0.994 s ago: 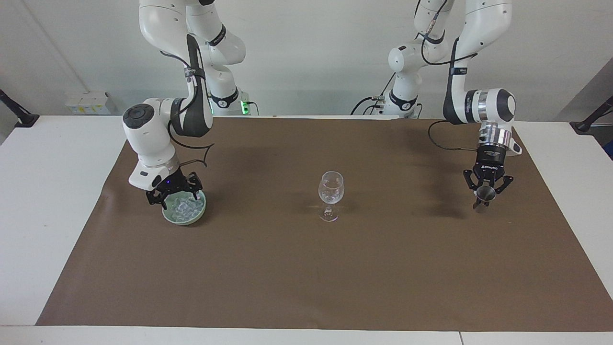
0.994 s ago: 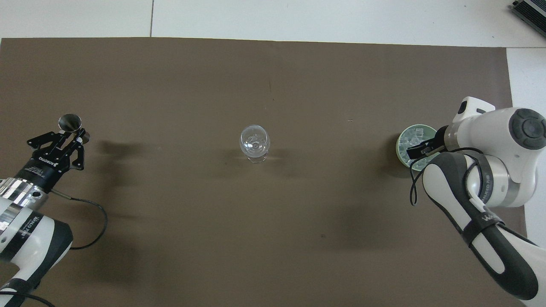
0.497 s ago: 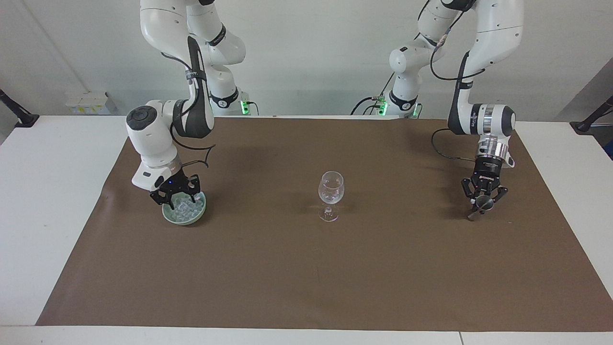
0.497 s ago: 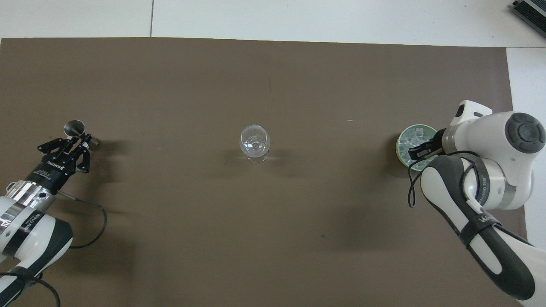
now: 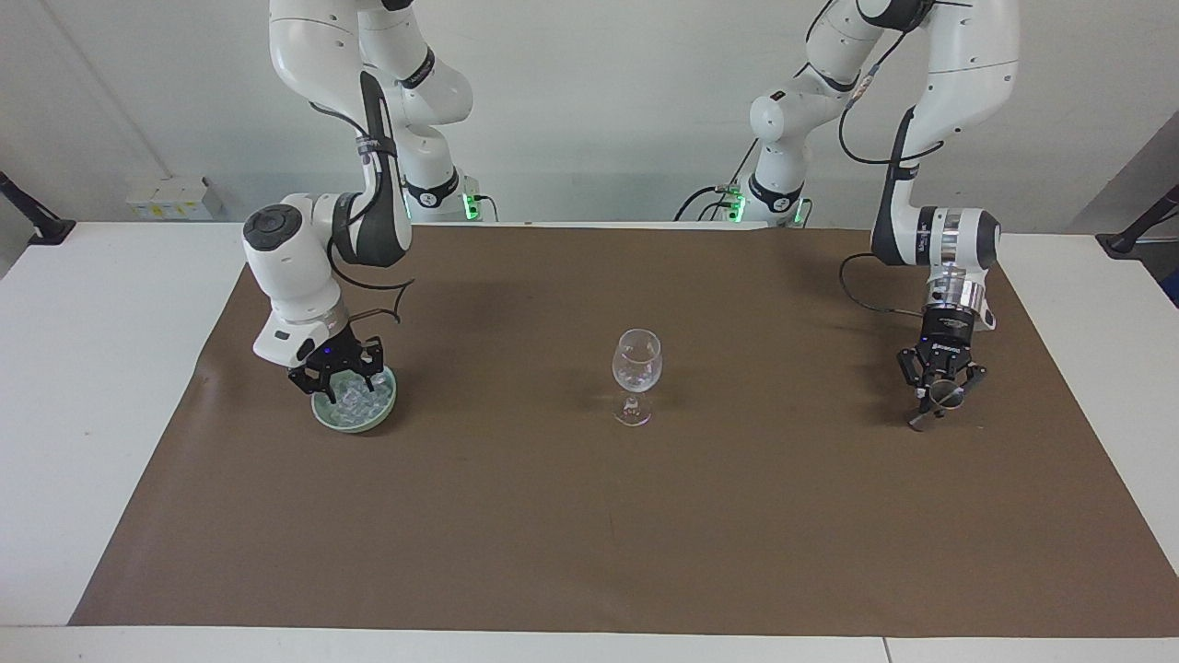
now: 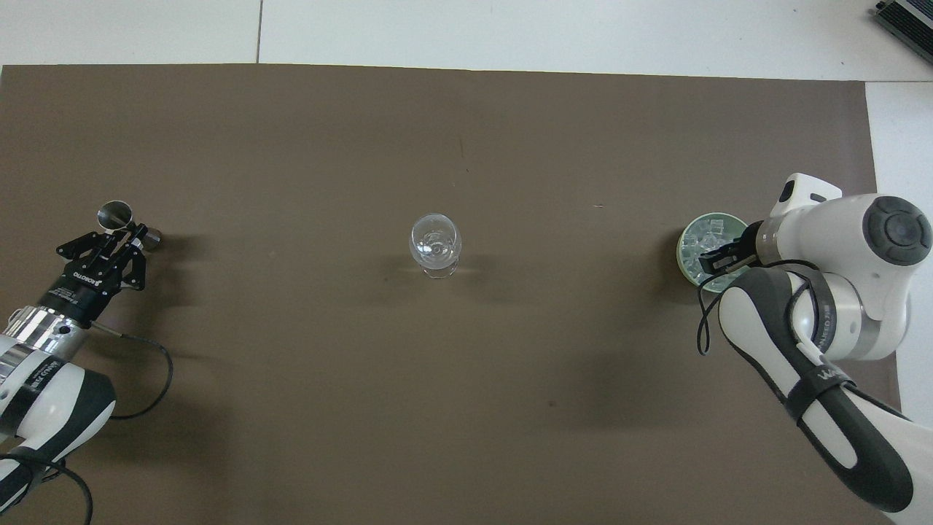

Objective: Pour wine and add ice with both arms

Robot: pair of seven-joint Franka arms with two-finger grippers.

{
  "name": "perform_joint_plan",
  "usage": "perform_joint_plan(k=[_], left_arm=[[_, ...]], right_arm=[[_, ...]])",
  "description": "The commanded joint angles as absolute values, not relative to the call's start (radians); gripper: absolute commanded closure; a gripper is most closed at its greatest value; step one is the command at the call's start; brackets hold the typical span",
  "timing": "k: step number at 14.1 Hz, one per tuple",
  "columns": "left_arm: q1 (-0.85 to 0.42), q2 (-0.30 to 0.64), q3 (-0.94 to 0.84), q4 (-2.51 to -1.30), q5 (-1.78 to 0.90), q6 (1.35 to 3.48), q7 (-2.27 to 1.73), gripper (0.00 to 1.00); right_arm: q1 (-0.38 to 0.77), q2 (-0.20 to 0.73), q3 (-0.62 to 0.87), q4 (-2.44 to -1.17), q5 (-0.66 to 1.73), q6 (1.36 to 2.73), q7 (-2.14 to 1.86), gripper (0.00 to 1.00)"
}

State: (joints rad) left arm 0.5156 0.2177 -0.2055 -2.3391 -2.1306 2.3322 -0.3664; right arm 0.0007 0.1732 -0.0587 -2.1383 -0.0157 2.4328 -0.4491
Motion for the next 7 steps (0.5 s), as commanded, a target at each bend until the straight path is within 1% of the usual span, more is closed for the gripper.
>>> perform_joint_plan(k=[1, 4, 7], left_arm=[[0.54, 0.244, -0.21, -2.307, -2.099, 2.301, -0.422, 1.0], [0.543, 0.261, -0.21, -2.29, -2.097, 2.295, -0.448, 1.0], [0.543, 0.273, -0.21, -2.278, -2.094, 2.295, -0.459, 1.0]], right_arm=[[-0.011, 0.173, -0.057, -2.152, -0.002, 2.459, -0.479, 0.37], [-0.012, 0.175, -0.057, -2.166, -0.002, 2.486, -0.476, 0.43], [-0.012, 0.175, -0.057, -2.164, -0.002, 2.487, -0.474, 0.6]])
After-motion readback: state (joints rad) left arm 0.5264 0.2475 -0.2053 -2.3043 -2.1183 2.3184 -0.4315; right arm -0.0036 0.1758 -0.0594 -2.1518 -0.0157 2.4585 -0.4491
